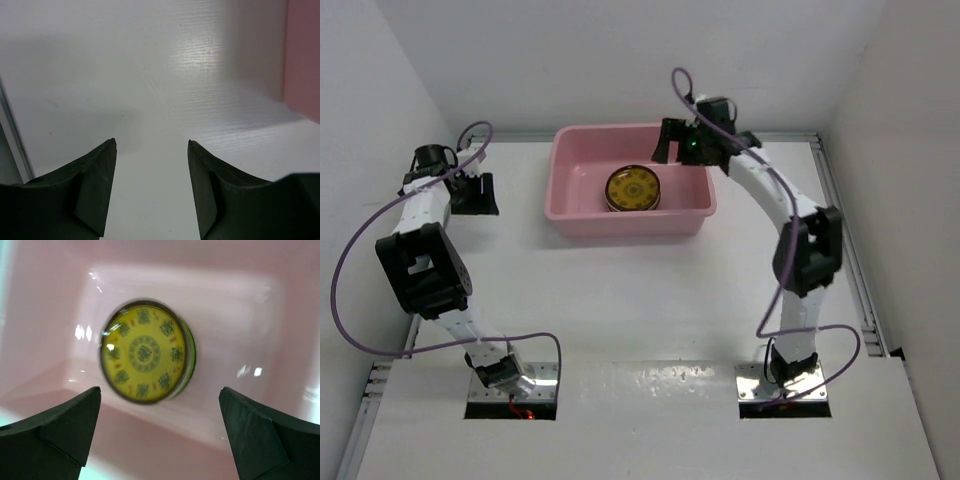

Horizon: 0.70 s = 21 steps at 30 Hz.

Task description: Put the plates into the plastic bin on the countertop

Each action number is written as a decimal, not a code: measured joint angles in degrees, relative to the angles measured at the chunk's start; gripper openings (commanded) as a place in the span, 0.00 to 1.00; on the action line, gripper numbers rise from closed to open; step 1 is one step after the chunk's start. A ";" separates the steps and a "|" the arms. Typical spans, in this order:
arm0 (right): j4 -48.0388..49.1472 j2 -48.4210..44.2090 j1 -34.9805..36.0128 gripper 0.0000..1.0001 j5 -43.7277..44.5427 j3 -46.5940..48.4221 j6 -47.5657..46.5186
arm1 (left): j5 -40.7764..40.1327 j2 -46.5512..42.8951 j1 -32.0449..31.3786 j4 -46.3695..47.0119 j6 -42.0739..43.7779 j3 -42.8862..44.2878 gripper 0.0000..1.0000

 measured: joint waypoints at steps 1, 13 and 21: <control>-0.31 -3.39 -0.57 1.00 0.26 -1.20 -0.83 | 0.04 0.11 -0.11 0.04 0.00 0.42 0.61; -9.84 -37.51 -26.56 1.00 19.19 -34.40 4.00 | 1.70 3.58 -4.31 0.33 -1.53 4.02 0.61; -17.59 -39.39 -28.59 1.00 17.92 -43.19 4.90 | 1.99 3.65 -8.83 0.31 -1.57 4.02 0.61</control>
